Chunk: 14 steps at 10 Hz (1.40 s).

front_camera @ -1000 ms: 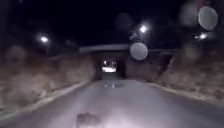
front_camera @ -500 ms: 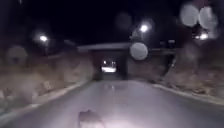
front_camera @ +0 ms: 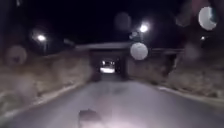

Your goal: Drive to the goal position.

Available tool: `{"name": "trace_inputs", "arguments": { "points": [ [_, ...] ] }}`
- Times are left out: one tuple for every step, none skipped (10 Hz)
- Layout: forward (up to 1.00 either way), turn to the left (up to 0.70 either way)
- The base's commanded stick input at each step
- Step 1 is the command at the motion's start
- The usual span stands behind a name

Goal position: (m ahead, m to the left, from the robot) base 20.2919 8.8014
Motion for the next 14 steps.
{"name": "trace_inputs", "arguments": {
  "points": [
    [0.96, 0.0],
    [0.98, 0.0],
    [1.0, 0.0],
    [1.0, 0.0],
    [1.0, 0.0],
    [1.0, 0.0],
    [1.0, 0.02],
    [1.0, 0.04],
    [1.0, 0.09],
    [1.0, 0.14],
    [1.0, 0.16],
    [1.0, 0.03],
    [1.0, 0.04],
    [1.0, 0.07]
  ]
}}
